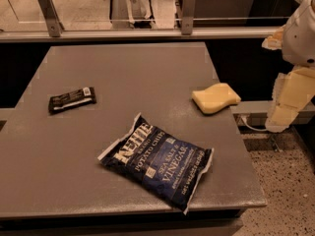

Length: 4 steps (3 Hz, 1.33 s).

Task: Move sponge near rxbar chocolate

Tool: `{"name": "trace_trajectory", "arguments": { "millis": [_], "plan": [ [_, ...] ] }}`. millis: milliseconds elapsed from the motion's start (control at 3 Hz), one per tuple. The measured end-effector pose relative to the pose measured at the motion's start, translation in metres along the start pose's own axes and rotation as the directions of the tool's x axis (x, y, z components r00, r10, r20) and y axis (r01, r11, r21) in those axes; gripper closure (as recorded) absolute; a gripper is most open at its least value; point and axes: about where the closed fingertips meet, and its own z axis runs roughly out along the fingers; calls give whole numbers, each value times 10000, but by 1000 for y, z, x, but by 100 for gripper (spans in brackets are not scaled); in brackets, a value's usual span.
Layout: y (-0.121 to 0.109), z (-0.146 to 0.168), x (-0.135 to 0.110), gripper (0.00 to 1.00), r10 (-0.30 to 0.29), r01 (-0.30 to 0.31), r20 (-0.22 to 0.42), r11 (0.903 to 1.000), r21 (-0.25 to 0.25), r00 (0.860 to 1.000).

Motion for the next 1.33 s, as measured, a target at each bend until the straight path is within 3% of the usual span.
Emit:
{"name": "trace_trajectory", "arguments": {
  "millis": [333,667,1333],
  "plan": [
    [-2,0,-1,0,-27,27,87,10000,58,10000],
    [-20,21,-14,0,-660,656,316,9978,129,9973],
    [-61,107,-19,0,-1285,1360,774,9855,-1016,9887]
  ]
}}
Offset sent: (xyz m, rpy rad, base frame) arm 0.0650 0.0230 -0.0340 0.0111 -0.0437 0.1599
